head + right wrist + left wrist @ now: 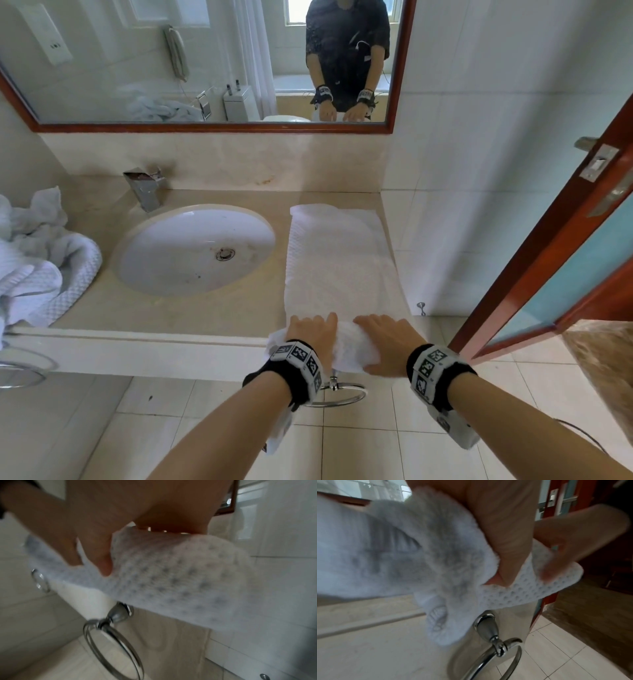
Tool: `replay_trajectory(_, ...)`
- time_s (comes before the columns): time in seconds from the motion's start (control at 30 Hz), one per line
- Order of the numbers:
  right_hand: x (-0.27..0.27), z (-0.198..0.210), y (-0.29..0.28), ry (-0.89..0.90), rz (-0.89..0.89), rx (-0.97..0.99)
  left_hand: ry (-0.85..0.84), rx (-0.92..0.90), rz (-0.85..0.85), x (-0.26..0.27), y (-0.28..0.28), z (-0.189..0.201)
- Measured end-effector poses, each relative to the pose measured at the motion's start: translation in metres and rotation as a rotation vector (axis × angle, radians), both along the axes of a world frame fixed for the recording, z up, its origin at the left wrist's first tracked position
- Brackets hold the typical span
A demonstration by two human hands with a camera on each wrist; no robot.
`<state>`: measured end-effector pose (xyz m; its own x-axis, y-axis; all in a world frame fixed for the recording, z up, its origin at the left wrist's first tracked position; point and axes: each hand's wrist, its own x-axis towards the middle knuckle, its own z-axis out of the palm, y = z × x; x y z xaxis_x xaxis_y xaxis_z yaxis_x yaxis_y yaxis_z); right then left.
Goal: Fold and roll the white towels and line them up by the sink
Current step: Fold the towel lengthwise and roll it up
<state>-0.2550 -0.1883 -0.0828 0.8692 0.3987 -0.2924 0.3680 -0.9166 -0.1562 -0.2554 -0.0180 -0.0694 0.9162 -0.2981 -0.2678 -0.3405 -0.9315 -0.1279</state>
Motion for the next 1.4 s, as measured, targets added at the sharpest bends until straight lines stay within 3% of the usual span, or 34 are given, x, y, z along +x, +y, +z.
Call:
replay_trajectory(0.3, 0.027, -0.018, -0.003, -0.021, -0.018, 0.058, -0.008, -0.037, 0.006, 0.030, 0.004, -0.015)
replay_trajectory(0.57, 0.074, -0.007, 0.005, 0.014, -0.043, 0.090, 0.095, -0.180, -0.012, 0.080, 0.020, -0.016)
replay_trajectory(0.8, 0.135, -0.014, 0.020, 0.025, -0.186, 0.157, 0.019, -0.034, -0.087, 0.166, 0.025, -0.013)
replay_trajectory(0.9, 0.172, -0.014, 0.030, -0.085, -0.225, 0.102, -0.042, 0.006, -0.091, 0.203, 0.029, -0.009)
replay_trajectory(1.03, 0.198, -0.005, 0.043, -0.354, -0.288, -0.016, -0.258, 0.026, -0.189, 0.231, 0.033, 0.008)
replay_trajectory(1.17, 0.185, -0.002, 0.039, -0.498, -0.235, -0.043, -0.422, 0.030, -0.289, 0.218, 0.041, 0.014)
replay_trajectory(1.23, 0.169, 0.002, 0.035, -0.533, -0.160, -0.062, -0.418, -0.007, -0.307, 0.203, 0.044, 0.011)
replay_trajectory(1.4, 0.111, 0.001, 0.034, -0.471, -0.085, -0.108, -0.071, -0.065, -0.220, 0.143, 0.044, 0.006)
